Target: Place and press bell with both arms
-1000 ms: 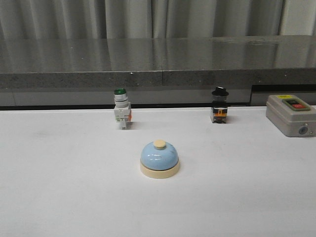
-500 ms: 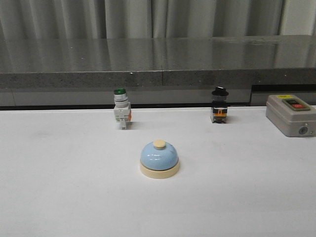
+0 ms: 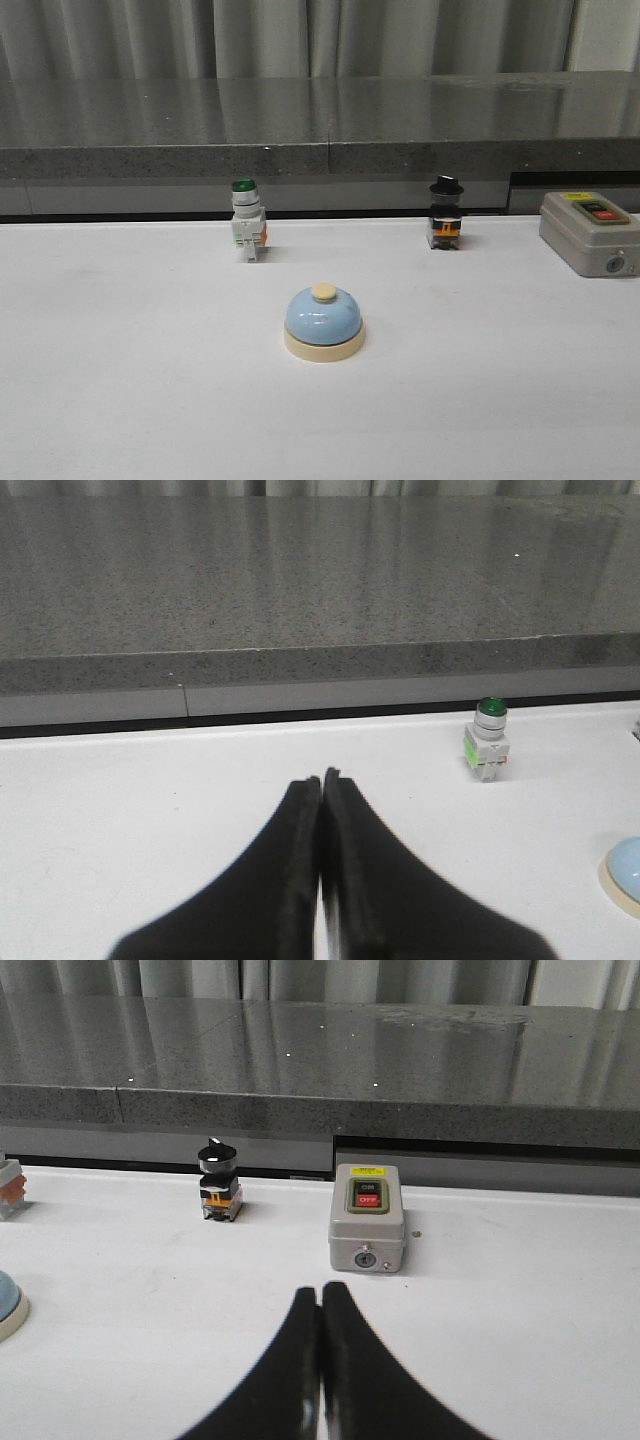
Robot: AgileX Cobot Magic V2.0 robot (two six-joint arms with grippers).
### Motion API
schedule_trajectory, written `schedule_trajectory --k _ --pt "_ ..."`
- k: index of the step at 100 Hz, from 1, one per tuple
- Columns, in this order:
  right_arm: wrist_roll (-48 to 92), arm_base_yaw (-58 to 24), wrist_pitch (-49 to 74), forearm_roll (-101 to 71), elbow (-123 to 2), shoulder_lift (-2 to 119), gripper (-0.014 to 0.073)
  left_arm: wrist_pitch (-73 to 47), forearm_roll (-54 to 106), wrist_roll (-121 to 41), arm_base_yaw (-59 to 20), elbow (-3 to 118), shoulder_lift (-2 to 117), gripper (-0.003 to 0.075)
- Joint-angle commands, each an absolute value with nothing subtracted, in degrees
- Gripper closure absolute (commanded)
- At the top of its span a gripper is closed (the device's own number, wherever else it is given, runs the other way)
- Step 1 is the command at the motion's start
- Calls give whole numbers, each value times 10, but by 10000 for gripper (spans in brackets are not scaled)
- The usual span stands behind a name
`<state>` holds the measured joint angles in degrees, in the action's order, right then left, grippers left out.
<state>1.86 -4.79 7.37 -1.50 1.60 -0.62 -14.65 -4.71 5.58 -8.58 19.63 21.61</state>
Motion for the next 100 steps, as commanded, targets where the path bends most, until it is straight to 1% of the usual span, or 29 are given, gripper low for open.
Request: schedule_trajectory --k 1,23,42,56,100 --pt "21 -44 22 -12 7 -16 652 -68 -50 59 -69 163 181 740" --pt "21 -44 22 -12 7 -16 652 -35 -51 59 -28 56 59 739" --pt "21 -44 22 -12 7 -16 652 -16 -51 59 -20 2 -20 739" --pt "21 -44 22 -12 7 -16 652 28 -51 59 -20 -24 -19 739" --pt "21 -44 22 -12 7 -16 652 20 -50 59 -20 -24 -19 740"
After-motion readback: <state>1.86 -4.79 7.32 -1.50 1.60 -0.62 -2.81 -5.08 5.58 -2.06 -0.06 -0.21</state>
